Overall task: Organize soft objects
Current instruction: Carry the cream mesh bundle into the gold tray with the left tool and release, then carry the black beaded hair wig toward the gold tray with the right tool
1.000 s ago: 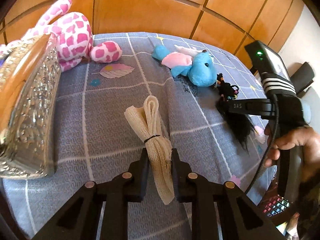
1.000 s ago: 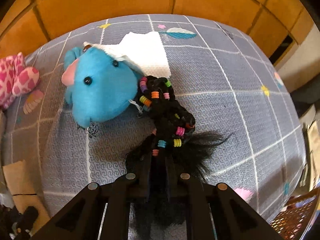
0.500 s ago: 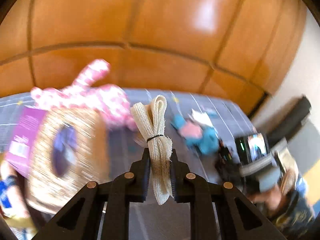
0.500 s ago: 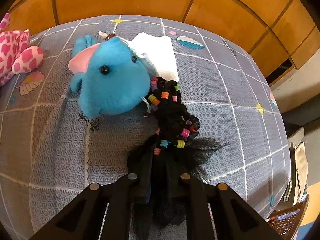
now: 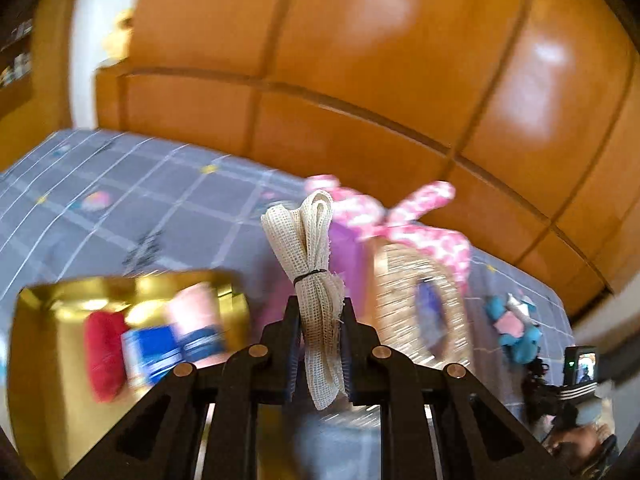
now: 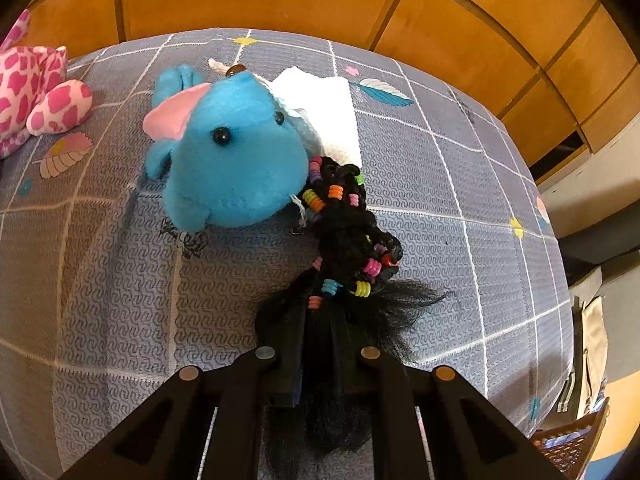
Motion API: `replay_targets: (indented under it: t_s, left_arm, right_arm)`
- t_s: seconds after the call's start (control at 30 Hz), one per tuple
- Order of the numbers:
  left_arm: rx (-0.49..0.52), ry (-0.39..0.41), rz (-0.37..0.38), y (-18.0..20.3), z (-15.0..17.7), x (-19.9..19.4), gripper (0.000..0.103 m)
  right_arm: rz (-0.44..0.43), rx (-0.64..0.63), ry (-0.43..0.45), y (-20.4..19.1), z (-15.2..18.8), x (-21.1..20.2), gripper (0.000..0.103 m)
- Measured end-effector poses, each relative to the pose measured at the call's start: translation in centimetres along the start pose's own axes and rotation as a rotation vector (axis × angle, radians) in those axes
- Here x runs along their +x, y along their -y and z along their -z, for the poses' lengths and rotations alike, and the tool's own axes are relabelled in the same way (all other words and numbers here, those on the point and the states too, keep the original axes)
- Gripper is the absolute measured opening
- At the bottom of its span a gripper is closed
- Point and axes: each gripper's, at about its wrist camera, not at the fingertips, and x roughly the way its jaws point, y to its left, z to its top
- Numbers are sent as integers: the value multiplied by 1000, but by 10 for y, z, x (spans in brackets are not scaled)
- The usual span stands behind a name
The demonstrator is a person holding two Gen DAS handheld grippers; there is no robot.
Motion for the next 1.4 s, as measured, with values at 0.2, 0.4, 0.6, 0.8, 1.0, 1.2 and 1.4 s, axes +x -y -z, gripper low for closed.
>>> replay_targets:
  t_s: [0.2,0.4,0.6,0.8,1.0,1.2,1.4]
  left_arm:
    - [-154,6,-108,-90,33,-29,17]
    - [-264,-37,-220,-158,55,-31,18]
    - [-322,-81,-271,-192,70,-16,25]
    - [-368,-69,-283,-194,71,-19,65]
    - [-268,2,-329,-155,64,-37,74]
    - [-126,38,-280,-96,64,-47,87]
    - [-6,49,-278,-57,71,-49,97]
  right_arm:
    - [18,-29,7,-7,2,-2,11]
    - [42,-52,15,-16,5,-6,11]
    - [63,-69,22,-24,10,-11,10]
    - [70,-75,26,-28,12,-10,10]
    - [80,-71,32,-32,13,-8,10]
    - [69,-62,31,-29,11,-10,10]
    - [11,-15,18,-21,7,-12,8]
